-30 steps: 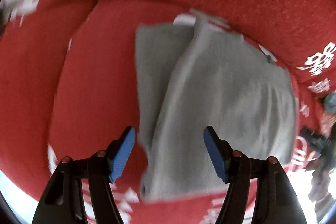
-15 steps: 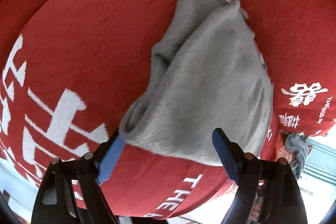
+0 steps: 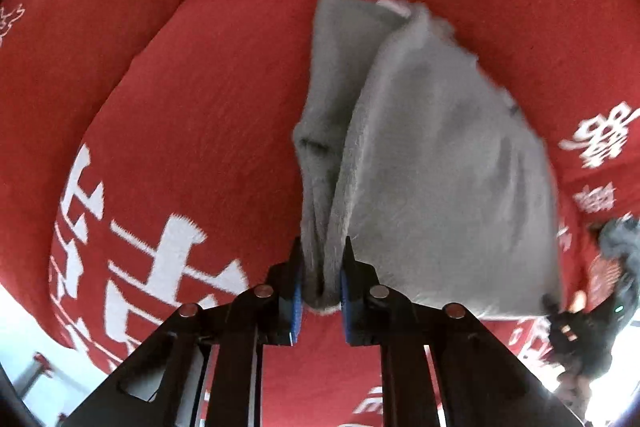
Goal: Fold small clothes
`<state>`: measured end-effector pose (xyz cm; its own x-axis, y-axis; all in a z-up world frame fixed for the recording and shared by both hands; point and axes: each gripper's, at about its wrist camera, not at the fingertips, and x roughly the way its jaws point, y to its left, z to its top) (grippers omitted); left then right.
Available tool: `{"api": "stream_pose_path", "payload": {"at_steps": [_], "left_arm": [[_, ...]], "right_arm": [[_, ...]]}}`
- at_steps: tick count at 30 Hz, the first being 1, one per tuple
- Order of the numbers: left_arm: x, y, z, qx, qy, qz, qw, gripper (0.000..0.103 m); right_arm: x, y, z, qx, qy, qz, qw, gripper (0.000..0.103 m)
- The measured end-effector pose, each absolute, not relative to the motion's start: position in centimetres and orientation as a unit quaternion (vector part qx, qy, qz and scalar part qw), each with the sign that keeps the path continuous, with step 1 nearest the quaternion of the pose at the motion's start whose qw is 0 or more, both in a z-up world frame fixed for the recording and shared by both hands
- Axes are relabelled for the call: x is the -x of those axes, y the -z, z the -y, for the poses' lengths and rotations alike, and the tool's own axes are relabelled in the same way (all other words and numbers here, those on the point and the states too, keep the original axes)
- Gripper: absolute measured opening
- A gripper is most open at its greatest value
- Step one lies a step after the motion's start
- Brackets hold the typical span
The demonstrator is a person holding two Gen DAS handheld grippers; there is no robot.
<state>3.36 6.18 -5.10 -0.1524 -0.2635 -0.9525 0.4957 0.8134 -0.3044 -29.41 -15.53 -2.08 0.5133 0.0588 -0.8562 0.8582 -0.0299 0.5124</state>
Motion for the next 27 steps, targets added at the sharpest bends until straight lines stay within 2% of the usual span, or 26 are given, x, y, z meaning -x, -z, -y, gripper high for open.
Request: {"api": "stream_pose_path", "payload": {"at_steps": [3,6,8,15,19,22,27], "left_arm": [[-3.3,6.8,-6.7,-0.083,0.282,-0.707,0.643,0.017],[-3.4,6.3,-7.0,-0.098,0.276,-0.701,0.65,0.027],[-3.4,5.9,-7.3,-0.129,0.264,-0.689,0.663,0.051],[-3.9,3.2,-8.0,-0.17,0.267,-0.662,0.679,0.052],[-2.8,1.0,-5.6,-0.176,0.329,-0.637,0.674,0.052],[-1.7,1.7,-2.7,-0.199,0.36,-0.629,0.659,0.052],[-1.4,4.9,-0.8,-0.215,0.364,-0.637,0.645,0.052]], "right_arm": [[29.2,3.8,15.5,-0.623,0.342,-0.393,0.584,0.008],[28.4,5.2,15.4,-0.598,0.342,-0.421,0.59,0.008],[28.5,5.0,15.2,-0.594,0.342,-0.42,0.595,0.008],[30.2,2.4,14.1,-0.568,0.379,-0.457,0.571,0.009],[29.6,-0.9,14.2,-0.532,0.385,-0.447,0.608,0.009],[27.5,-1.9,14.6,-0.498,0.37,-0.455,0.639,0.009],[24.9,0.7,15.8,-0.469,0.365,-0.489,0.639,0.009]]}}
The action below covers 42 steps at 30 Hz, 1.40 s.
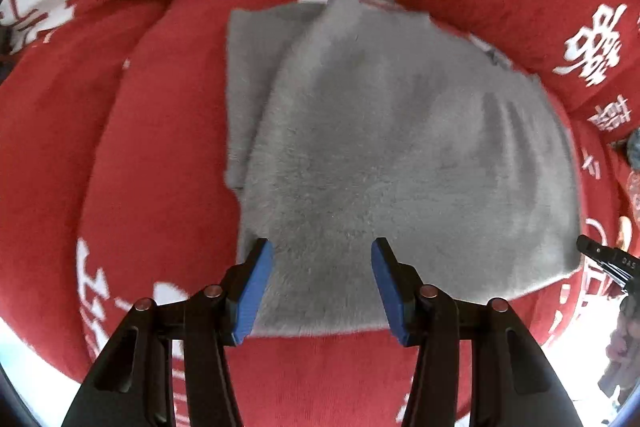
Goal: Fold small clothes
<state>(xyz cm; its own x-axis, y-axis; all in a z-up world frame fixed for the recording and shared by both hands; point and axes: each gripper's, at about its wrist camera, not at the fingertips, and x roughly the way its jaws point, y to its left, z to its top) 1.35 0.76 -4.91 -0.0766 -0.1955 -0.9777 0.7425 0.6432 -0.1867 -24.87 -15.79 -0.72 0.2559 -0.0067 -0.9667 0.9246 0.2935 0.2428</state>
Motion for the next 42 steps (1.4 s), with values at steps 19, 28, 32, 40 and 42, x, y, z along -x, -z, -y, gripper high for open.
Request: {"api": "stream_pose_path", "payload": {"at_steps": [19,28,32,40,42], "left_arm": [[-5.0,0.7,2.0,-0.208,0.397,-0.592,0.67,0.052],[-9.0,5.2,9.0,-0.135,0.426,-0.638,0.628,0.052],[-9.6,7.5,9.3,-0.133,0.417,-0.652,0.62,0.052],[-11.1,6.6,7.8,-0.128,0.402,-0.649,0.633,0.052],[-11.0,6.2,7.5,-0.161,0.381,-0.638,0.65,0.052]], "right_arm": [[25.8,-0.2,14.8,-0.477,0.381,-0.49,0.622,0.004],[19.9,0.6,18.4,-0.448,0.361,-0.482,0.661,0.005],[18.5,3.0,19.9,-0.463,0.355,-0.492,0.647,0.005],[19.1,3.4,20.7,-0.47,0.356,-0.486,0.645,0.004],[19.7,3.1,21.0,-0.471,0.365,-0.484,0.641,0.004]]}}
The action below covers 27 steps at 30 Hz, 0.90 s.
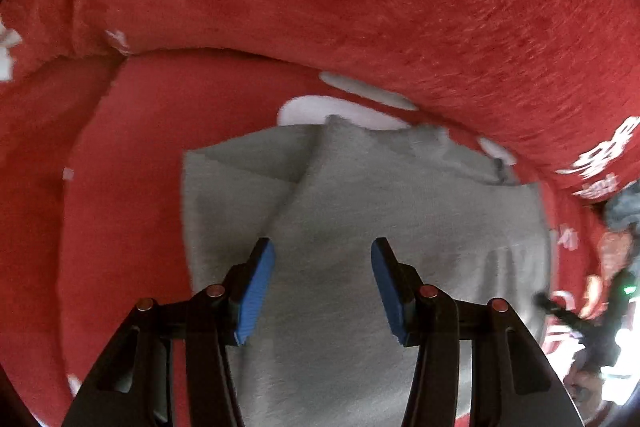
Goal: Fold small clothes
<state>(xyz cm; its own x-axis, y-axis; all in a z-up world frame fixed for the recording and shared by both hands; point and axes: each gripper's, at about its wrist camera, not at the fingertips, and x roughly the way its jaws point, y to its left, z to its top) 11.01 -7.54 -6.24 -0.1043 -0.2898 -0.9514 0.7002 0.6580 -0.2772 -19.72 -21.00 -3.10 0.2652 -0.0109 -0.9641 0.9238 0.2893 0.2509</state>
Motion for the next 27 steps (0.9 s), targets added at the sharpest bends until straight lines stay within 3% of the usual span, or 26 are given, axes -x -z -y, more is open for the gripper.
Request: {"api": "stream_pose_path", "payload": {"at_steps": [18,19,20,22,27], "left_arm": [[-5.6,3.4,4.3,-0.254,0.359,-0.62,0.65,0.052],[-5.3,3.4,4.2,-0.256,0.357,-0.623,0.647,0.056],[-5.0,3.4,4.0,-0.257,0.356,-0.625,0.646,0.075],[-4.7,2.9,3.5,-0.251,0.351,-0.618,0.657,0.089],[-4.2,2.8,3.1,-0.255,0.346,-0.62,0.656,0.089]], "right_arm": [[20.7,-0.7,17.2,-0.492,0.352,-0.464,0.647,0.008],[20.5,-0.8,16.8,-0.492,0.349,-0.465,0.648,0.008],[20.2,-1.0,16.4,-0.492,0.345,-0.466,0.649,0.008],[20.1,-1.2,15.6,-0.495,0.34,-0.466,0.65,0.008],[19.4,-1.1,13.9,-0.504,0.322,-0.472,0.648,0.008]]}}
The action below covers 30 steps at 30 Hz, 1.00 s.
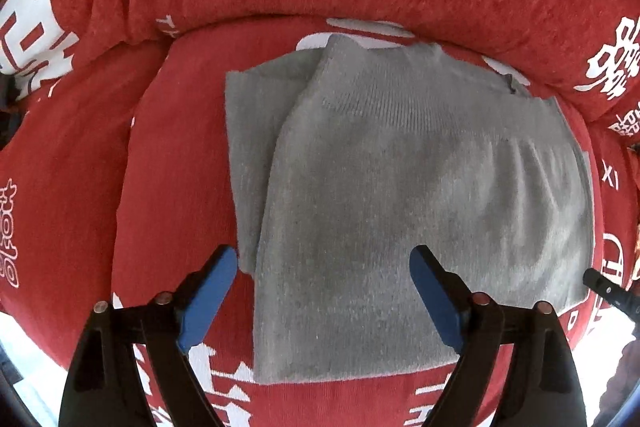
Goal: Fold small clothes
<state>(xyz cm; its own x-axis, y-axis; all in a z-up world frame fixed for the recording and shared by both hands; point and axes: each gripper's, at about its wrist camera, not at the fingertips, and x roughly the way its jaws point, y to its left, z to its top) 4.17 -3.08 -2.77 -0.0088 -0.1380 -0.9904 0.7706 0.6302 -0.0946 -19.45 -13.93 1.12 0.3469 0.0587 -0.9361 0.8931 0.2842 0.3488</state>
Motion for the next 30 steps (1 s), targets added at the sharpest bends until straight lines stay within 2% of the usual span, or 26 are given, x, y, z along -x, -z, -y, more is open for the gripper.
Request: {"api": "stream_pose_path", "payload": {"at_steps": [3,4,11,15,16,30], "left_arm": [[-4.0,2.7,2.8,-0.256,0.343,-0.621,0.656,0.09],[-4.0,2.7,2.8,-0.254,0.342,-0.623,0.656,0.102],[-4.4,2.5,2.4,-0.245,0.346,-0.621,0.659,0.103],[-4.5,2.4,2.4,-0.256,0.35,-0.618,0.655,0.103],[-4.5,2.3,2.4,-0.26,0.347,-0.617,0.657,0.103],[-6.5,3.7,1.1,-0.281,0.327,-0.625,0.651,0.103]], "right_arm": [[18.8,-0.9,13.3,-0.507,0.314,-0.476,0.646,0.009],[18.6,-0.8,13.0,-0.508,0.311,-0.477,0.646,0.009],[17.4,-0.8,11.7,-0.513,0.299,-0.484,0.643,0.01],[16.7,-0.7,10.9,-0.518,0.294,-0.484,0.641,0.034],[16.5,-0.8,10.7,-0.52,0.292,-0.484,0.641,0.036],[14.4,0.1,7.7,-0.561,0.269,-0.464,0.63,0.036]]}}
